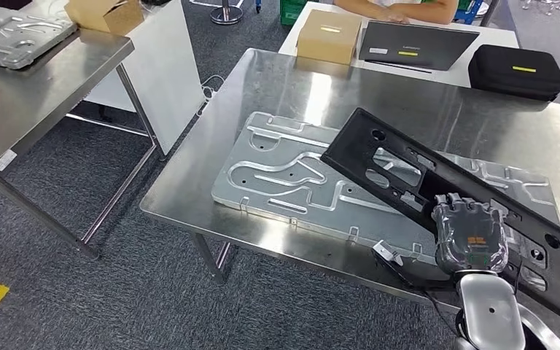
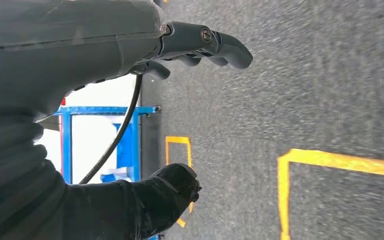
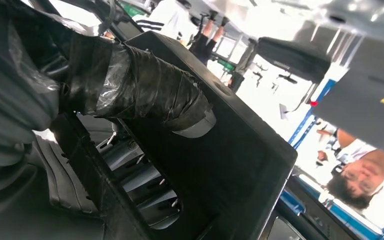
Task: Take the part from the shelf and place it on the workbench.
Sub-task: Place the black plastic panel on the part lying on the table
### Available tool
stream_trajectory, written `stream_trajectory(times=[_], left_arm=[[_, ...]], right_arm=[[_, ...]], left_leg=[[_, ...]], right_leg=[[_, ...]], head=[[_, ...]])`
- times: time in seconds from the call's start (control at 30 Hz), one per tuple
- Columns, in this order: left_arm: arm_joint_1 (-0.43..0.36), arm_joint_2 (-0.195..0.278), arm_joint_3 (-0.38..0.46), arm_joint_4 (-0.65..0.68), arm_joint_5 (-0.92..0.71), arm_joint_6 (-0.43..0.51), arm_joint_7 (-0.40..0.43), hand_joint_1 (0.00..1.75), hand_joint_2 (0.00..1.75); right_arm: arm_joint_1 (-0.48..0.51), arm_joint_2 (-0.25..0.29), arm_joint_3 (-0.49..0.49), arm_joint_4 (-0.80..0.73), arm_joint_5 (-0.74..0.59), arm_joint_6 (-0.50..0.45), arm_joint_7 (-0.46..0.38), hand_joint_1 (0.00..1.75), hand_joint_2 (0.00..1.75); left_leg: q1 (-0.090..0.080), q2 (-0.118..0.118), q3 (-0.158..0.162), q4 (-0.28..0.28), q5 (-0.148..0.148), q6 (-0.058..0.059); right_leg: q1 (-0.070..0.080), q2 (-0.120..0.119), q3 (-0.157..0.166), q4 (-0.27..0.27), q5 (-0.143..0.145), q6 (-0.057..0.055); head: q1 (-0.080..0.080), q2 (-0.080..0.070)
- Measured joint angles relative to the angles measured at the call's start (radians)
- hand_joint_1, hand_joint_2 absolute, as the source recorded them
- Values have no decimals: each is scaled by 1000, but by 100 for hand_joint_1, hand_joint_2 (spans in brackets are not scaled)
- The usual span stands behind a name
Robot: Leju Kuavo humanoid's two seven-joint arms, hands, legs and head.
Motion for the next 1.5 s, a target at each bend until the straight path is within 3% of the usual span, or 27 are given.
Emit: stream_trajectory(times=[0.07,0.17,0.23,0.3,0.33,0.37,0.47,0.5,0.53,0.57,0.63,0.7,0.8,0.83,0.87,0.9,0.97,1.0,1.03,1.13,1.2,1.3,1.33,1.37,1.4,1.43,1.5], left_arm=[[2,0,0,0,-1,-1,0,0,175],[3,-2,-1,-3,-2,-1,0,0,175],[2,-4,-1,-6,-2,-1,-1,0,175],[2,-4,-1,-6,-2,-1,-2,0,175],[2,-4,-1,-6,-2,-1,-2,0,175],[2,-4,-1,-6,-2,-1,-2,0,175],[2,-4,-1,-6,-2,-1,-3,0,175],[3,-4,-1,-7,-3,-1,-4,0,175],[3,-4,-1,-7,-4,-1,-5,0,175],[3,-4,-1,-7,-6,0,-7,0,175],[2,-3,-1,-9,-12,0,-13,0,175],[2,-3,-1,-12,-23,-1,-22,0,175],[2,-2,0,-16,-39,-6,-31,0,175],[2,-1,0,-16,-40,-7,-32,0,175],[2,-1,0,-16,-41,-8,-32,0,175],[2,-1,1,-16,-42,-8,-32,0,175],[2,-1,2,-16,-45,-9,-34,0,175],[2,0,3,-16,-49,-11,-37,0,175],[1,0,5,-16,-55,-13,-41,0,175],[-2,1,10,-16,-83,-12,-64,0,175],[-6,1,17,-15,-100,-4,-87,0,175],[-16,1,37,-8,-113,10,-114,0,175],[-20,1,46,-4,-114,12,-119,0,175],[-22,1,54,0,-115,12,-122,0,175],[-24,1,62,3,-115,12,-124,0,175],[-24,1,68,6,-115,12,-124,0,175],[-25,1,78,12,-115,12,-125,0,175]], right_arm=[[6,5,-4,6,0,2,0,175,175],[13,8,-16,11,0,3,-1,175,175],[11,10,-26,14,0,4,-1,175,175],[14,12,-28,20,0,8,-1,175,175],[16,14,-28,23,0,10,-1,175,175],[18,16,-28,27,0,12,-1,175,175],[19,22,-28,36,0,12,-2,175,175],[18,25,-27,40,0,12,-2,175,175],[18,28,-26,43,0,12,-2,175,175],[17,31,-25,47,0,12,-3,175,175],[10,37,-20,56,-1,12,-3,175,175],[-8,46,-10,74,0,10,-3,175,175],[-32,63,12,110,0,8,-3,175,175],[-35,68,17,119,0,8,-3,175,175],[-37,72,22,127,0,8,-3,175,175],[-40,76,25,134,0,8,-3,175,175],[-52,84,32,149,0,8,-3,175,175],[-63,92,36,161,0,8,-4,175,175],[-77,101,43,177,0,8,-4,175,175],[-126,143,74,251,0,1,-6,175,175],[-159,173,99,304,0,-14,-8,175,175],[-195,226,150,385,0,-40,-22,175,175],[-199,243,169,410,0,-48,-29,175,175],[-202,259,185,433,0,-54,-35,175,175],[-204,272,199,451,-1,-58,-38,175,175],[-208,283,210,467,-1,-61,-39,131,131],[-222,300,225,491,0,-64,-39,44,44]], left_leg=[[-7,-7,11,-30,13,11],[-2,-7,44,-51,22,19],[1,-4,62,-58,18,22],[2,-3,72,-58,6,22],[2,-3,80,-58,-2,21],[2,-4,91,-58,-10,19],[3,-6,131,-57,-40,9],[2,-7,139,-56,-48,4],[2,-7,143,-54,-54,-2],[1,-8,145,-52,-57,-8],[0,-7,141,-42,-61,-16],[2,-3,110,18,-76,-25],[5,2,-6,200,-150,-38],[5,3,-36,235,-159,-39],[5,3,-51,236,-145,-38],[5,3,-45,198,-107,-36],[2,5,-5,67,-15,-25],[-1,6,12,11,4,-18],[-3,6,21,-21,14,-13],[-1,5,29,-45,24,-3],[6,6,36,-57,32,5],[6,7,39,-60,31,12],[6,6,39,-60,30,12],[7,4,41,-58,27,11],[7,2,42,-55,23,9],[8,0,45,-51,19,6],[8,-3,46,-41,9,-2]], right_leg=[[1,5,13,6,-8,12],[-3,4,14,38,-20,26],[-8,1,-33,123,-62,34],[-11,-1,-110,235,-109,44],[-13,-2,-139,261,-117,47],[-15,-4,-154,256,-105,49],[-17,-6,-126,97,25,44],[-14,-8,-116,55,54,40],[-10,-9,-113,34,71,34],[-6,-10,-114,32,69,26],[-7,-10,-107,25,74,12],[-12,-9,-95,15,71,2],[-11,-10,-84,11,60,-9],[-10,-11,-79,11,55,-10],[-10,-11,-73,11,50,-10],[-9,-12,-64,11,45,-10],[-8,-11,-47,12,34,-7],[-7,-9,-44,12,30,-4],[-6,-7,-44,13,28,0],[-2,-4,-46,13,21,16],[-3,-6,-60,47,-3,25],[-10,-7,-151,220,-82,38],[-12,-8,-180,267,-91,42],[-16,-8,-194,283,-81,45],[-18,-9,-189,259,-52,46],[-21,-9,-165,199,-8,47],[-21,-9,-115,79,47,42]], head=[[1,0],[1,0],[3,0],[3,0],[3,0],[3,0],[3,0],[3,0],[3,0],[3,0],[3,0],[2,0],[1,0],[1,0],[1,0],[1,0],[2,0],[1,0],[1,0],[1,0],[2,0],[2,0],[2,0],[2,0],[2,0],[2,0],[2,0]])
